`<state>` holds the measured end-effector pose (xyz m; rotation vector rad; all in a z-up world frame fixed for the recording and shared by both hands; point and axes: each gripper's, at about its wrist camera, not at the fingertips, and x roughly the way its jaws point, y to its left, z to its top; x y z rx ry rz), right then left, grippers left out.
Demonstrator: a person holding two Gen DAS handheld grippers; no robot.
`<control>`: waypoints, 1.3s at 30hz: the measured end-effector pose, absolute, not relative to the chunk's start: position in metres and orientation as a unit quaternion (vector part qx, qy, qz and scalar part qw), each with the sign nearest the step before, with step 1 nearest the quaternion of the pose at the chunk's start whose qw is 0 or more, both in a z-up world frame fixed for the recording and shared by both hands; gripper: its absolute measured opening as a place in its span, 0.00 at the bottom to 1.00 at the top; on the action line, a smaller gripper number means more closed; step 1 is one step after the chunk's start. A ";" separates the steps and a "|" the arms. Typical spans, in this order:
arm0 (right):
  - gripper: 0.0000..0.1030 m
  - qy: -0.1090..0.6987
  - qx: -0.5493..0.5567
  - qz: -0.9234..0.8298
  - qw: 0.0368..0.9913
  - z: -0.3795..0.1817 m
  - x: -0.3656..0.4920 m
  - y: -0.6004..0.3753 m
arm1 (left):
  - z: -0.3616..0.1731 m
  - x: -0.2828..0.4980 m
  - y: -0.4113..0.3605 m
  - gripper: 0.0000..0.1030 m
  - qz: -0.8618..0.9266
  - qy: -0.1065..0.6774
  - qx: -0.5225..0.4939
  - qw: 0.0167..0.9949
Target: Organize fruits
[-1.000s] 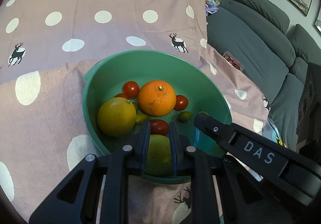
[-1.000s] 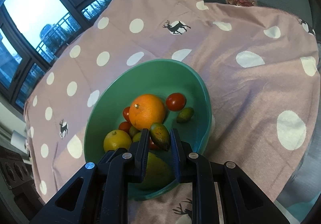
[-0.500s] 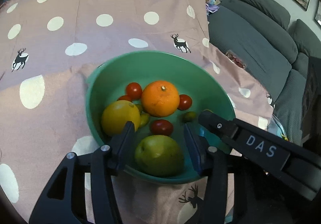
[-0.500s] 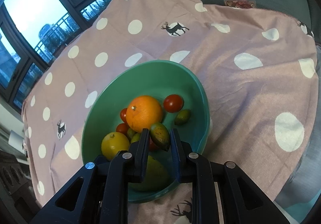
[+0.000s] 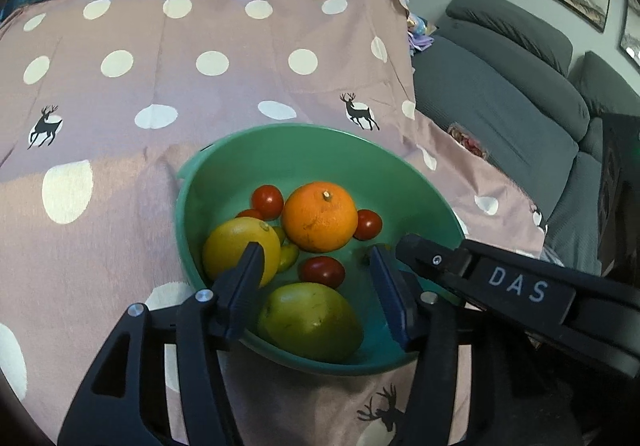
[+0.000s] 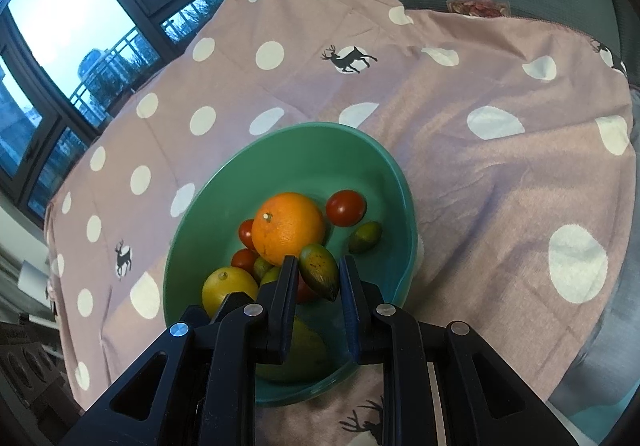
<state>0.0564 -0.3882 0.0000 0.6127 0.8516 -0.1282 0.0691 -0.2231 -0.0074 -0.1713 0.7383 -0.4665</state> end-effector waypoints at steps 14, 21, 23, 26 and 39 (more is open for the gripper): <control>0.35 0.388 0.303 -0.054 0.869 0.006 0.053 -0.392 | 0.008 0.053 -0.214 0.92 -0.180 0.321 -0.053 0.928; 0.58 0.361 0.283 -0.061 0.886 0.023 0.045 -0.388 | 0.023 0.042 -0.203 1.00 -0.165 0.319 -0.049 0.932; 0.68 0.354 0.277 -0.064 0.891 0.028 0.041 -0.387 | 0.029 0.040 -0.198 1.00 -0.163 0.323 -0.055 0.930; 0.73 0.353 0.263 -0.070 0.895 0.034 0.039 -0.385 | 0.034 0.036 -0.191 1.00 -0.153 0.327 -0.061 0.930; 0.76 0.352 0.243 -0.075 0.901 0.041 0.038 -0.378 | 0.039 0.032 -0.178 1.00 -0.133 0.341 -0.067 0.928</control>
